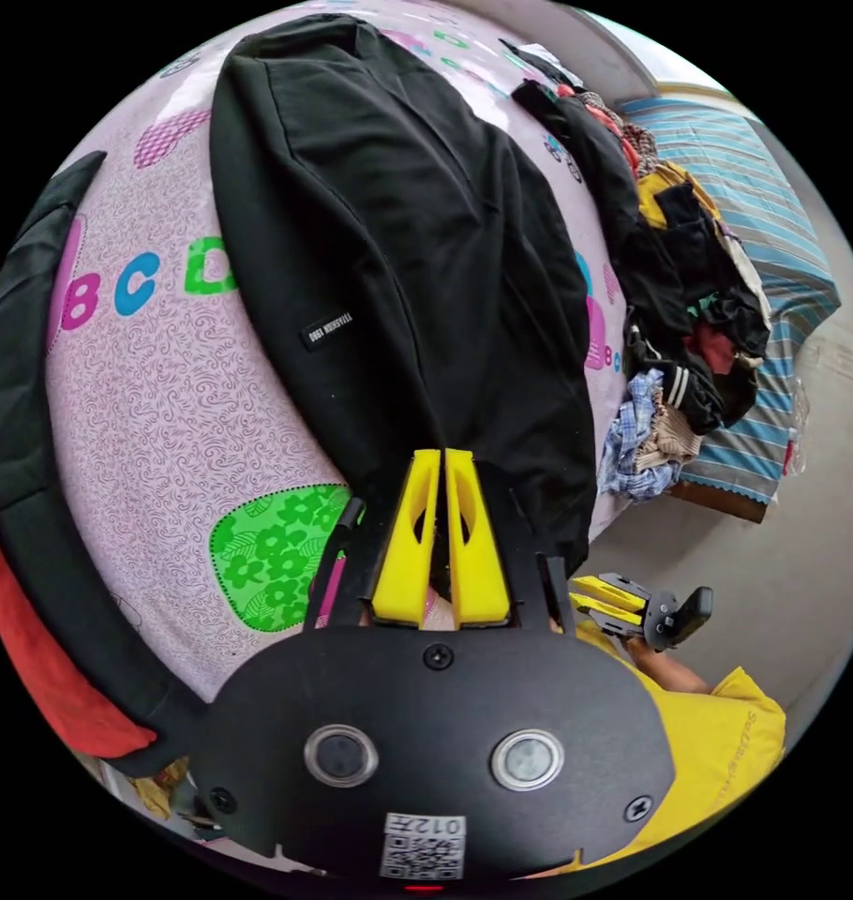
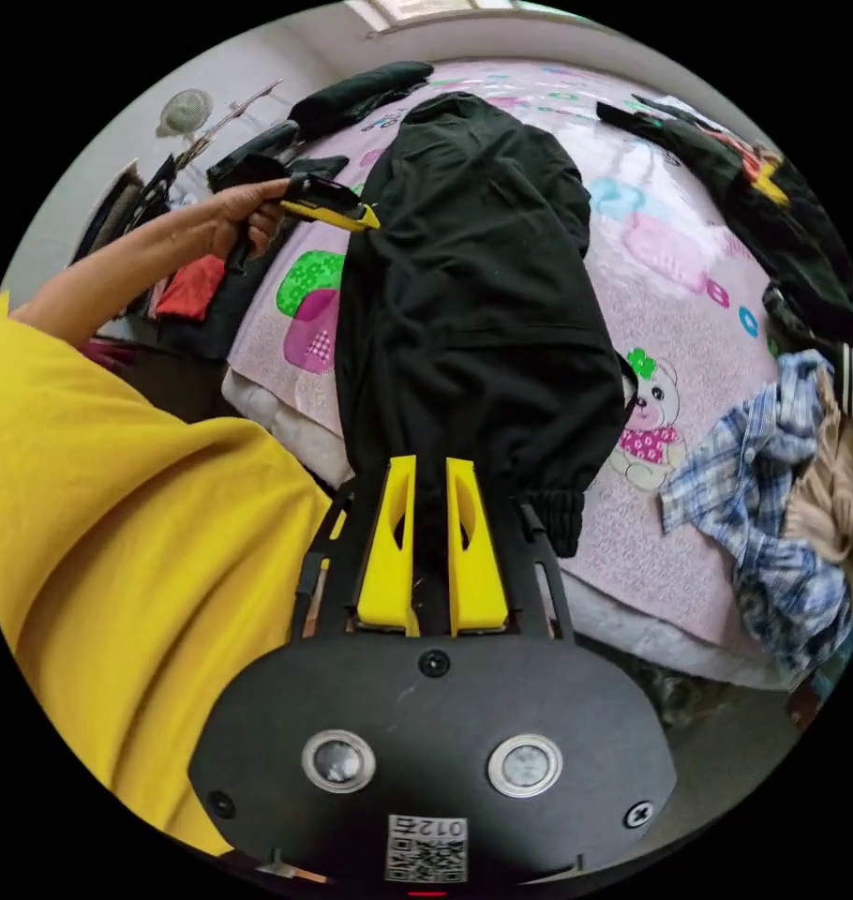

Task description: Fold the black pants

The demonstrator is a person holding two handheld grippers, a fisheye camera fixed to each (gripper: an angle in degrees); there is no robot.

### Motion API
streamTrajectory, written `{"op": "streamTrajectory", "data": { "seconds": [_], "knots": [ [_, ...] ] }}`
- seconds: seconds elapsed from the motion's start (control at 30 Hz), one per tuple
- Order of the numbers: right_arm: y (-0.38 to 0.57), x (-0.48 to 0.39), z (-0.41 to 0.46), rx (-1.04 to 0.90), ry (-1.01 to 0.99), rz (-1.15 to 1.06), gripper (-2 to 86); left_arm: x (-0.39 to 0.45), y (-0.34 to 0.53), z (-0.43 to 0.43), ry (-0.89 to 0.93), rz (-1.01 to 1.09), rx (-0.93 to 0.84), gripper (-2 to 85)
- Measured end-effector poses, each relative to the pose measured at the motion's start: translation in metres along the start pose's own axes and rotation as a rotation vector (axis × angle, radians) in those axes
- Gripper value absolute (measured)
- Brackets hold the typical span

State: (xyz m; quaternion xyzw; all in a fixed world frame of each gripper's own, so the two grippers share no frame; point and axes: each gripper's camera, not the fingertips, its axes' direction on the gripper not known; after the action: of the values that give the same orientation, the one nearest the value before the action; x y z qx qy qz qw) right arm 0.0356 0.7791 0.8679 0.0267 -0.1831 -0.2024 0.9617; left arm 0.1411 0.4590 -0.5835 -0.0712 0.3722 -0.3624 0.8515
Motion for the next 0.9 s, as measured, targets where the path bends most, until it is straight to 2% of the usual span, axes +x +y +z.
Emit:
{"op": "streamTrajectory", "data": {
  "seconds": [0.1,0.2,0.27,0.37,0.5,0.67,0.77,0.9],
  "knots": [
    [0.025,0.020,-0.007,0.091,-0.071,0.250,5.1,-0.014,-0.006,-0.006,0.081,0.037,0.025,0.0],
    [0.068,0.041,-0.013,0.207,-0.110,0.597,5.8,-0.031,-0.014,-0.006,0.146,0.076,0.016,0.0],
    [0.111,0.051,-0.012,0.332,-0.229,0.857,6.4,-0.043,-0.021,-0.003,0.193,0.092,0.011,0.1],
    [0.156,0.048,-0.007,0.440,-0.260,1.036,7.0,-0.064,-0.029,0.004,0.278,0.094,0.010,0.2],
    [0.192,0.041,0.012,0.494,-0.298,1.137,8.1,-0.087,-0.043,0.017,0.342,0.066,-0.017,0.3],
    [0.219,0.042,0.038,0.619,-0.457,1.166,8.4,-0.098,-0.060,0.028,0.346,0.077,-0.047,0.4],
    [0.223,0.041,0.035,0.715,-0.451,1.136,5.7,-0.099,-0.073,0.034,0.335,0.093,-0.067,0.4],
    [0.230,0.041,0.017,0.752,-0.396,1.102,2.5,-0.089,-0.089,0.032,0.343,0.125,-0.076,0.4]
  ]
}}
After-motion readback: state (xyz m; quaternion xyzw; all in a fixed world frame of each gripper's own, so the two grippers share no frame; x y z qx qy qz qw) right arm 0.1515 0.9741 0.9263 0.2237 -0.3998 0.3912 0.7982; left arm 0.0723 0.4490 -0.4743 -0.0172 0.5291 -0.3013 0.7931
